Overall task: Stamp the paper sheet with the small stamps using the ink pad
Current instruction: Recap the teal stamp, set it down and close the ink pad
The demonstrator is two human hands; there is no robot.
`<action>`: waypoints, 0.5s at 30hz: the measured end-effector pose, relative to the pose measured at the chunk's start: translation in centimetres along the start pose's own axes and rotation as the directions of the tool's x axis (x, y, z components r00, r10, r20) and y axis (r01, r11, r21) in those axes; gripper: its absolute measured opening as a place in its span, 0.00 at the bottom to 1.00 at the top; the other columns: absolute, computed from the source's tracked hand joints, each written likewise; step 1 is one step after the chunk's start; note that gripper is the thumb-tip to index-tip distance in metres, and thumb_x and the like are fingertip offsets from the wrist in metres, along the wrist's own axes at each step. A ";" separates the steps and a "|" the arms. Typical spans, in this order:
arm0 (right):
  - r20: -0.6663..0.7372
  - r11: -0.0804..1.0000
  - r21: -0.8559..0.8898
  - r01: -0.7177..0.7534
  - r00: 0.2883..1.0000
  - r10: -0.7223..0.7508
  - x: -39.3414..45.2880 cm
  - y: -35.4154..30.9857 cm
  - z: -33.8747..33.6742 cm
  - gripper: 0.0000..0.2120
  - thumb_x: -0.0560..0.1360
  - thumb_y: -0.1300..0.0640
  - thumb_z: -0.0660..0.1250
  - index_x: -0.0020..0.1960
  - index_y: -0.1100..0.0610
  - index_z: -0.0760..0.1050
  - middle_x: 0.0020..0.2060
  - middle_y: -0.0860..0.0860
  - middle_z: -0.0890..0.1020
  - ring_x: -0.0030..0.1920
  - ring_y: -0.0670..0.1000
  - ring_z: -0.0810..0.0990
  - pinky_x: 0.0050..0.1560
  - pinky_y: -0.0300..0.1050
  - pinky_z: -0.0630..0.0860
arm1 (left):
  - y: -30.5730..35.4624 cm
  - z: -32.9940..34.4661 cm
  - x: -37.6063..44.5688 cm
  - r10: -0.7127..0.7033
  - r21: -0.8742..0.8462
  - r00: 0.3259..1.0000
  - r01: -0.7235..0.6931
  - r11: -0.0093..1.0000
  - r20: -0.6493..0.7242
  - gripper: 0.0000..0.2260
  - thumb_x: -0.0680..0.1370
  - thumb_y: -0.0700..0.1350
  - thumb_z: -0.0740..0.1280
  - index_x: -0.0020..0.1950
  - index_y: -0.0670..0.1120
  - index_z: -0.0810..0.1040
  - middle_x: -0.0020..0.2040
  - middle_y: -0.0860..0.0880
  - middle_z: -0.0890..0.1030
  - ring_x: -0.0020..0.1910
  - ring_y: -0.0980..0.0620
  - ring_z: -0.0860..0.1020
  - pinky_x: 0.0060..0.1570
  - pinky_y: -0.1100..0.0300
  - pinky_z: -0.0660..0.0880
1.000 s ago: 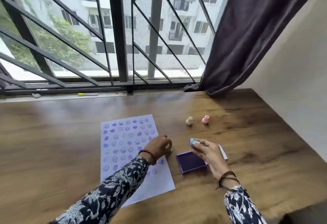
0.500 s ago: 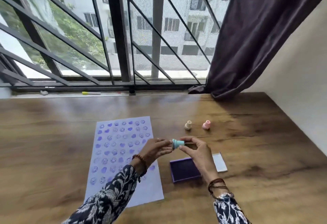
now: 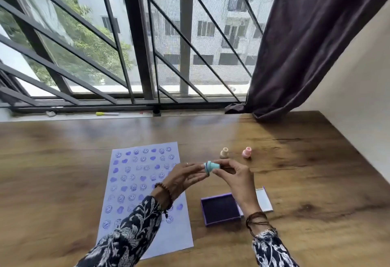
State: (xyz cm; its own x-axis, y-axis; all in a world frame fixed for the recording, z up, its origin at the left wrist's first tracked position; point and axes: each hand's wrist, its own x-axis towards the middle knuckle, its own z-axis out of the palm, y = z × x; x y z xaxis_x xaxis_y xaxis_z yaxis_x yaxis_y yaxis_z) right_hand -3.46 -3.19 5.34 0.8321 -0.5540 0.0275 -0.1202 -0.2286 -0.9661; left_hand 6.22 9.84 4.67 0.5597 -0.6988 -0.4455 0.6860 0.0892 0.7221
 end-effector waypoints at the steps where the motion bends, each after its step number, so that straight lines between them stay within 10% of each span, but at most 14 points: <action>1: 0.021 1.000 -0.022 0.010 1.000 -0.010 0.3 -0.1 -0.1 0.11 0.66 0.64 0.74 0.46 0.55 0.82 0.42 0.51 0.86 0.44 0.45 0.84 0.47 0.34 0.78 | 0.1 -0.1 0.2 0.009 0.011 1.000 -0.009 1.000 -0.004 0.06 0.75 0.34 0.62 0.44 0.36 0.79 0.35 0.42 0.85 0.36 0.51 0.84 0.42 0.65 0.80; 9: 0.199 0.988 -0.151 0.040 0.980 -0.009 2.5 -0.7 -0.5 0.09 0.66 0.66 0.73 0.44 0.57 0.83 0.35 0.46 0.83 0.36 0.36 0.81 0.42 0.27 0.76 | 0.3 -1.4 1.1 0.004 0.054 1.000 -0.004 0.999 0.017 0.06 0.73 0.34 0.65 0.43 0.38 0.82 0.39 0.40 0.85 0.40 0.48 0.84 0.40 0.66 0.81; 15: 0.184 0.973 0.167 -0.162 0.974 0.130 2.9 -0.3 0.2 0.10 0.69 0.67 0.71 0.44 0.53 0.79 0.41 0.55 0.83 0.43 0.50 0.82 0.41 0.37 0.81 | -0.8 -1.2 2.0 0.061 -0.140 0.998 -0.058 0.988 0.019 0.07 0.74 0.31 0.61 0.48 0.37 0.78 0.40 0.42 0.86 0.41 0.50 0.84 0.44 0.65 0.81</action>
State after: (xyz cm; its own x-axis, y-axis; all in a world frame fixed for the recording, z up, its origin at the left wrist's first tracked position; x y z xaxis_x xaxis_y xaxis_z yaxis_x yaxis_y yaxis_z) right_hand -0.91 -4.55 5.61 0.8946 -0.4223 -0.1461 -0.1606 0.0013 -0.9870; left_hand 7.32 9.22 2.58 0.5920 -0.7050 -0.3905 0.7107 0.2282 0.6654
